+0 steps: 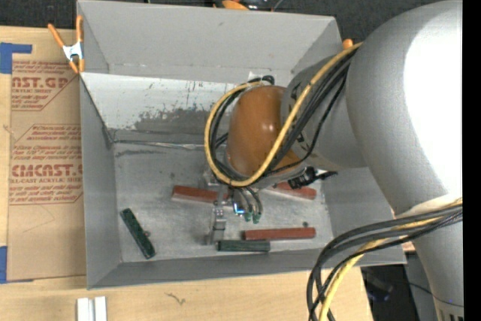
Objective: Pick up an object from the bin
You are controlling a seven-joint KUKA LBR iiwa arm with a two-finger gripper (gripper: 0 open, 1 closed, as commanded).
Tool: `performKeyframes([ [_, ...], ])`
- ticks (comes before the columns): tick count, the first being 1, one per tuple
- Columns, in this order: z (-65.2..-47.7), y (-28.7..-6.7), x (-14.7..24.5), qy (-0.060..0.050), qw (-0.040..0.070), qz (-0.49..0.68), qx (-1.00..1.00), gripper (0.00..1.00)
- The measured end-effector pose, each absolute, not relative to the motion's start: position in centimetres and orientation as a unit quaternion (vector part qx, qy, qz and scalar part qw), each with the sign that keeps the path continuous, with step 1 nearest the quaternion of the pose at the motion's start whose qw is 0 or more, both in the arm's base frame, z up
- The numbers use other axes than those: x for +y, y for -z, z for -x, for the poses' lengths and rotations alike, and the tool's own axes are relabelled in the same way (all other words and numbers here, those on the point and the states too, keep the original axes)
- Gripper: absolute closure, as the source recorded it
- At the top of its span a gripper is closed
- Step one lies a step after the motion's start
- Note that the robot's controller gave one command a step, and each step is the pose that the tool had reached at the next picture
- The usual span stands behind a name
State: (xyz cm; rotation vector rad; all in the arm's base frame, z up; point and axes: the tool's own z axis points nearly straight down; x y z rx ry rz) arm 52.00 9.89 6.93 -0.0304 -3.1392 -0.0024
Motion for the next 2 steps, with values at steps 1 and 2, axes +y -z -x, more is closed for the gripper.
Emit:
performKeyframes([
  [1, -52.1, -7.0, 9.7, 0.000, 0.000, 0.011, -1.000, 1.00],
  [2, -51.0, -26.9, 7.1, 0.001, -0.005, 0.033, -0.999, 1.00],
])
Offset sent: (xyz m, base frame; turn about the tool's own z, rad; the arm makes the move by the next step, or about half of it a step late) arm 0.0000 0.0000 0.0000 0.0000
